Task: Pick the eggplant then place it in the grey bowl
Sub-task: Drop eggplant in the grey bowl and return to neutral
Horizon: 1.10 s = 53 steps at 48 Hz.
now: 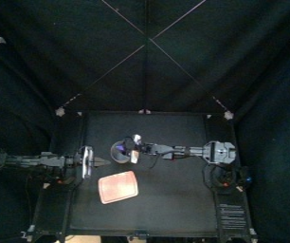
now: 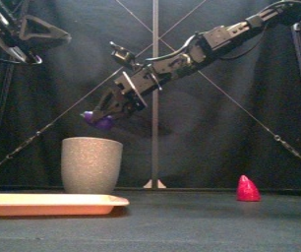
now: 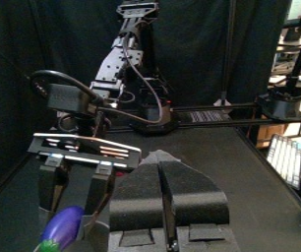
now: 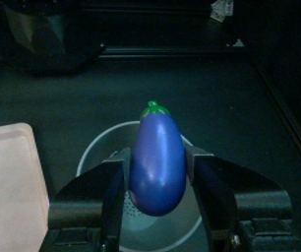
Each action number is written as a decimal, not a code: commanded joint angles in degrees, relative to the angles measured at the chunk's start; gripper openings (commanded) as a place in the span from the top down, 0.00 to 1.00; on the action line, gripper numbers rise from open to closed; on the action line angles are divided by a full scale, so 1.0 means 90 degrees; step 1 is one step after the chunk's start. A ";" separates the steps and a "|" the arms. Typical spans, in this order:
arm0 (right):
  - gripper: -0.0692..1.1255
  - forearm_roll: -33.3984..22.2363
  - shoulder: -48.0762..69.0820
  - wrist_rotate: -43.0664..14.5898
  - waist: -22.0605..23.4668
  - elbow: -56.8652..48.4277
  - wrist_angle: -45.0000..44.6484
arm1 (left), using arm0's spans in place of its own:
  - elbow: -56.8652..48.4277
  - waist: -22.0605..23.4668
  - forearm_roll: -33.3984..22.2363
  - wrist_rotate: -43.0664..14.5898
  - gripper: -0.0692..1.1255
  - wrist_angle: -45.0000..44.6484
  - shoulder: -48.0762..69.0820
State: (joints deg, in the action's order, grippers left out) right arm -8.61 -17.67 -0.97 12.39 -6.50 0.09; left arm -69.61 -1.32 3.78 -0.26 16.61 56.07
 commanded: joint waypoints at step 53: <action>0.10 0.0283 0.4971 0.0000 -0.1641 -0.4014 0.1377 | 0.0010 -0.0117 0.0010 -0.0010 0.97 0.0029 0.0039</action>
State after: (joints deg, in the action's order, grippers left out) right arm -6.59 22.59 -1.14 -1.32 -39.81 11.07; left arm -70.22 -2.11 3.78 -0.26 16.61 56.60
